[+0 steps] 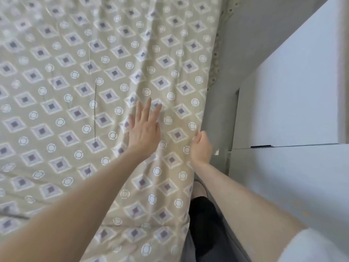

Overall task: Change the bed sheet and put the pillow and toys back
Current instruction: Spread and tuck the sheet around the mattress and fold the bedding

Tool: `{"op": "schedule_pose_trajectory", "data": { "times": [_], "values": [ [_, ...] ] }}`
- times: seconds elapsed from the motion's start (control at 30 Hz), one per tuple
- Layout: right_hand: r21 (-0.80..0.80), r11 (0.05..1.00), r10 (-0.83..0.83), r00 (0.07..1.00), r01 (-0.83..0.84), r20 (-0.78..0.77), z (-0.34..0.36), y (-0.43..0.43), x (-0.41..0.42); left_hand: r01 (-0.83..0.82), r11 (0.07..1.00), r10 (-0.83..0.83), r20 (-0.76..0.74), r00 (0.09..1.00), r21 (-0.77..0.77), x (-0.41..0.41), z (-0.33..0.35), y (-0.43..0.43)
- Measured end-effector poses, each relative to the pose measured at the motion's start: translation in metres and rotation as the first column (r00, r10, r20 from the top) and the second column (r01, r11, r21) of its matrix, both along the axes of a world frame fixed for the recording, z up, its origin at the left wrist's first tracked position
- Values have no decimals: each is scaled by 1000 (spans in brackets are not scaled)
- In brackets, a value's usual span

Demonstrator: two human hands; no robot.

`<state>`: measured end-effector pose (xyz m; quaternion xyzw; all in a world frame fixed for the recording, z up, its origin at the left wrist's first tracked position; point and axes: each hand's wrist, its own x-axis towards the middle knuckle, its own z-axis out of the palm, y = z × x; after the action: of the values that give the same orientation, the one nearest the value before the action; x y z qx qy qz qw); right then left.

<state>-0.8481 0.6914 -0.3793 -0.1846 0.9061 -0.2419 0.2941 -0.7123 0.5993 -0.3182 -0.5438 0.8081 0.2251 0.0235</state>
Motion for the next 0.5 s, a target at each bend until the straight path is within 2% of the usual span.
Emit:
{"op": "schedule_pose_trajectory", "data": {
  "times": [0.07, 0.23, 0.3, 0.4, 0.5],
  "values": [
    [42, 999, -24, 999, 23, 39, -4, 1, -5, 6, 1000, -6, 34, 999, -4, -3, -2, -9],
    [52, 989, 134, 985, -140, 109, -4, 2, -21, -81, 993, 75, 72, 995, 87, -7, -6, -32],
    [12, 995, 99, 984, -102, 151, -2, -13, -33, -79, 991, 71, 76, 995, 112, -10, -8, -38],
    [-75, 996, -22, 967, 43, 253, -1, -61, -62, -53, 991, 42, 89, 995, 119, -24, -11, -50],
    [-99, 993, -35, 963, 63, 267, 4, -119, -91, -39, 994, 29, 96, 995, 98, -42, -11, -64]
  ]
}}
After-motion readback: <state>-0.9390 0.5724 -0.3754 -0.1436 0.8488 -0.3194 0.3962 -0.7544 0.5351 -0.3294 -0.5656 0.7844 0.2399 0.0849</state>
